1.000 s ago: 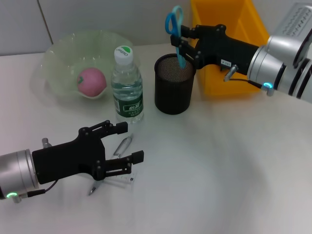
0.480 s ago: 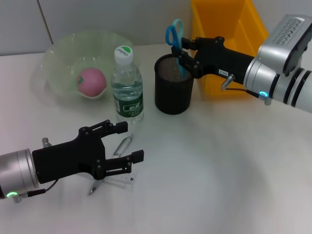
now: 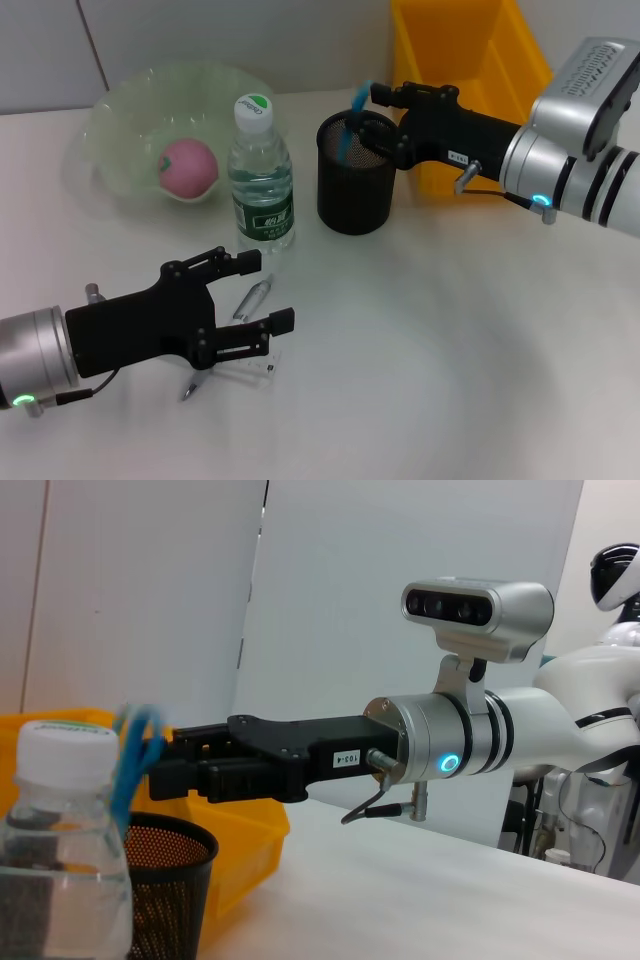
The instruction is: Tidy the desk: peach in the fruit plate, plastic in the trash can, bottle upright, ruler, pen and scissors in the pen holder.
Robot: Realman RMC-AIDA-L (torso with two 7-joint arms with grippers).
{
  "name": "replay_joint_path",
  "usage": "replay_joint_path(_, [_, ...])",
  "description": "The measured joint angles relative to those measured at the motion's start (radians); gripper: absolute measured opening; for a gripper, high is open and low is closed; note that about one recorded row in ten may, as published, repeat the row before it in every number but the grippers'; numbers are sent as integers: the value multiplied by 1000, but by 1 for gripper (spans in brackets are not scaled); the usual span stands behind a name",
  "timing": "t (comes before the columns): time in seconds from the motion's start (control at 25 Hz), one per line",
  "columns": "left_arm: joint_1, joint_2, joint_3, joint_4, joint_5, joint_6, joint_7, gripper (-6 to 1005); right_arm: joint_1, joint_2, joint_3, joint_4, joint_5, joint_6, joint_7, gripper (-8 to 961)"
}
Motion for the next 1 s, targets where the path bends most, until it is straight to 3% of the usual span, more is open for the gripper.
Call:
replay_joint_path(0.12, [1,0,0,0,0,1,0,805,-2,-2,0,-2,0,-5,11,508])
replay_joint_path(0.4, [3,0,0,0,0,6,0,804,-22,-3,4,-11,0,-44,34,620])
replay_joint_path(0.56, [5,0,0,11,0,7,-3,803,-97,-5,14,-85,7,-169,100,684])
replay_joint_path(0.72, [8,1,0,26,1,9,-13,802,-194,-12,14,-204,5,-304,232,684])
replay_joint_path(0.84, [10,1,3,40,3,12,-24,801,-246,-34,13,-250,-1,-393,325,685])
replay_joint_path(1.0, [12,3,9,69,8,21,-45,801,-286,-80,13,-242,-9,-526,375,685])
